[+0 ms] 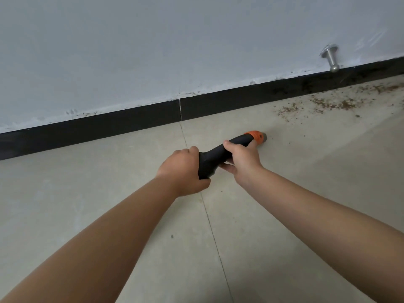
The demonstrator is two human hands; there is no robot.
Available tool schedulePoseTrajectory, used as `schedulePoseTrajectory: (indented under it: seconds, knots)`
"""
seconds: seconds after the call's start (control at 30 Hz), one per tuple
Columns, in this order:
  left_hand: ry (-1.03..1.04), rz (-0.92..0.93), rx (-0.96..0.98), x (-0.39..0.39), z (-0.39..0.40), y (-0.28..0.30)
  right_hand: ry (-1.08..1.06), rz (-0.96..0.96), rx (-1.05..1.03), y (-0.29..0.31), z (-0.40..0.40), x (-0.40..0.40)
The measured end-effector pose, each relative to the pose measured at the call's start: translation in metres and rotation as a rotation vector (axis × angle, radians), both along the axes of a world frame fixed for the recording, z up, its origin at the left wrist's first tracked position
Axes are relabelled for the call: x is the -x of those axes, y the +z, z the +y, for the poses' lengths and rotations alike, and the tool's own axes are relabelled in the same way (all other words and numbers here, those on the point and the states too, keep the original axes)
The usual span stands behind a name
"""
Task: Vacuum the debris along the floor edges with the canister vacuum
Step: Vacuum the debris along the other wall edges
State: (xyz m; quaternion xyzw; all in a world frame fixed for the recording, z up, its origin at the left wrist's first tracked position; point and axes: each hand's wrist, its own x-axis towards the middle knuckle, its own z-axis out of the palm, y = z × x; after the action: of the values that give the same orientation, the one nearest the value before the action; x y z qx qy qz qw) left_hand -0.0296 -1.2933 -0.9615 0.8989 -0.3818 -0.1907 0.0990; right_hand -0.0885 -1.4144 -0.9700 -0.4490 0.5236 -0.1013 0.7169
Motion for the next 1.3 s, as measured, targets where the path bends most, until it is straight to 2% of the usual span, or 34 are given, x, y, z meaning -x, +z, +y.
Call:
schedulePoseTrajectory:
  seconds: [0.27,0.43,0.57,0.7,0.83,0.97,1.13,1.3]
  knots:
    - [0.029,0.013,0.056,0.024,-0.075,-0.01,-0.077,-0.001,0.023,-0.004,-0.071,0.015]
    - [0.066,0.034,0.063,0.031,-0.089,-0.022,-0.098,0.013,0.016,-0.002,-0.08,0.018]
    - [0.082,0.02,0.11,0.016,-0.061,-0.018,-0.126,-0.026,0.031,0.003,-0.053,0.012]
    - [0.178,0.006,0.127,-0.004,-0.005,-0.012,-0.017,-0.007,0.081,0.011,0.0,-0.011]
    - [0.189,-0.018,0.028,-0.02,0.055,-0.007,0.098,0.047,0.011,0.012,0.055,-0.027]
    - [0.164,-0.026,-0.008,-0.029,0.095,0.0,0.111,0.018,-0.114,0.009,0.091,-0.027]
    - [0.059,0.02,-0.022,-0.024,0.1,-0.001,0.104,0.005,-0.143,0.009,0.092,0.001]
    - [-0.085,-0.006,-0.075,-0.008,0.063,-0.003,0.008,0.024,-0.075,0.008,0.063,0.02]
